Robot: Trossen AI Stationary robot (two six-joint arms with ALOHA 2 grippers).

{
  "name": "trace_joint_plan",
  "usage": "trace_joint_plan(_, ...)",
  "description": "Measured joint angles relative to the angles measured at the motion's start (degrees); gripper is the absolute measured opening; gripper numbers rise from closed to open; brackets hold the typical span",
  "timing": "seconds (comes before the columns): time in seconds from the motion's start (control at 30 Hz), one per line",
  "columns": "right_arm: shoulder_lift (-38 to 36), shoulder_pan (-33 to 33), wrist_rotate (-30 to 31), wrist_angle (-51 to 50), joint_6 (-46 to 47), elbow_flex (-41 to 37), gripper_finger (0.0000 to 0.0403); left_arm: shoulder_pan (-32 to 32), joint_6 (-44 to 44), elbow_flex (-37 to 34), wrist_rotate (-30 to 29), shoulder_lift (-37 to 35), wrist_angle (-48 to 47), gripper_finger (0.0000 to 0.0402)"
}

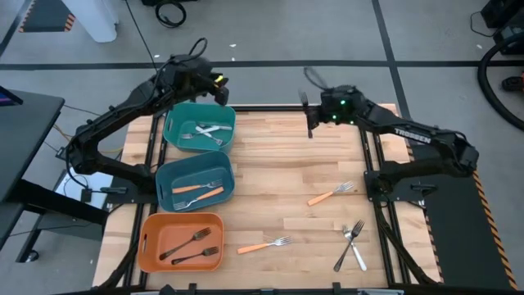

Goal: Sort silverware by color (type)
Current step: Put the black fork into the orange bin

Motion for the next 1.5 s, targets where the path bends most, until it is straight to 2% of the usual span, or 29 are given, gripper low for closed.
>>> trace_joint_plan(0.13,-1.56,0.02,-5.57,11.33,-3.44,0.61,0.001,-1.84,-4.43,0.0,0.01,0.0,4.8,0.0132)
trace_joint_plan(0.33,-0.97,0.42,-11.22,21.97,-5.76,0.59,0.001,-4.91,-6.9,0.0,0.03,0.0,10.04,0.0132)
trace_joint_plan(0.47,0.16,1.32,-15.86,30.37,-6.15,0.59,0.001,-6.74,-11.57,0.0,0.14,0.02,11.69,0.0132)
trace_joint_plan(0.67,2.93,3.19,-18.55,43.41,-6.65,0.59,0.001,-8.68,-20.81,0.0,5.79,2.35,17.7,0.0132)
trace_joint_plan(0.87,5.4,4.07,-19.57,44.09,-4.85,0.79,0.001,-10.93,-27.12,0.0,7.02,6.51,24.85,0.0132)
trace_joint_plan(1.0,6.74,4.63,-20.05,43.89,-4.89,0.79,0.001,-11.5,-29.15,0.0,7.1,9.32,26.02,0.0132)
trace_joint_plan(1.23,8.64,5.2,-19.77,43.26,-5.14,0.8,0.001,-12.93,-29.13,0.0,10.23,13.65,27.35,0.0132)
trace_joint_plan(1.5,10.57,5.44,-19.37,42.97,-4.68,0.81,0.001,-14.1,-28.91,-0.02,10.57,14.67,27.58,0.0132)
